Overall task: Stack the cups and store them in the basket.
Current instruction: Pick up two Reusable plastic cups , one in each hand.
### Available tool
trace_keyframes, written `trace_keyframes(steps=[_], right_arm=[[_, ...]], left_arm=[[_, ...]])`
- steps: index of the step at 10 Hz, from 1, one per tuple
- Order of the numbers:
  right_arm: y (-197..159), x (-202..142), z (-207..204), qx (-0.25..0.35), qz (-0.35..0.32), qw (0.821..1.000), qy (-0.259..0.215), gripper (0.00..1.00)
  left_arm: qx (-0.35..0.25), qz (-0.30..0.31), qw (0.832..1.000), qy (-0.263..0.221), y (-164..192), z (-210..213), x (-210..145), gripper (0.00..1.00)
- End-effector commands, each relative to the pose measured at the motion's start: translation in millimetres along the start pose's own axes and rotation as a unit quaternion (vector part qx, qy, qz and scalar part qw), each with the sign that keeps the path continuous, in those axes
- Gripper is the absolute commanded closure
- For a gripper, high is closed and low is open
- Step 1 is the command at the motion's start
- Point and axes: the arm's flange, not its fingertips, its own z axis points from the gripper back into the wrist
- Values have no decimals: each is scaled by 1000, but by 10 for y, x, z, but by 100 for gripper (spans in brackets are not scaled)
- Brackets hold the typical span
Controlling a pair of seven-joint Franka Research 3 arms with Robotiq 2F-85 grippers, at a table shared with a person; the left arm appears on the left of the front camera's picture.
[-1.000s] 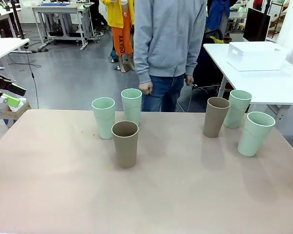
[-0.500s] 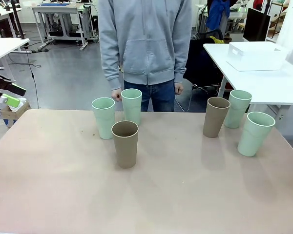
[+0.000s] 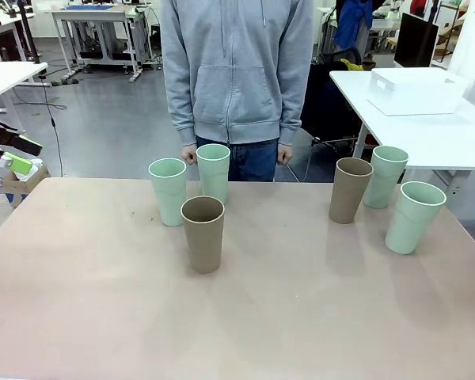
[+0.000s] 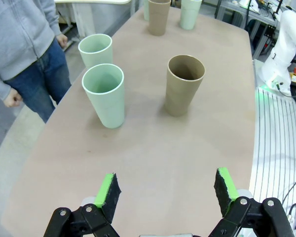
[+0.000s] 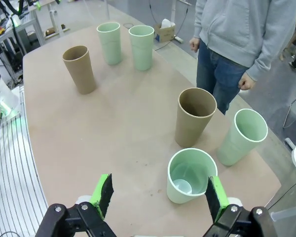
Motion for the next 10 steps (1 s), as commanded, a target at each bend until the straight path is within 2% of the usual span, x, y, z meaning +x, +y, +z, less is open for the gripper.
trace_keyframes(steps=[1, 10], right_arm=[[-31, 6, -3, 3, 12, 1000, -10, 0], [-31, 6, -3, 3, 12, 1000, -10, 0]], left_arm=[[-3, -9, 1000, -10, 30, 5, 8, 0], [-3, -9, 1000, -10, 30, 5, 8, 0]])
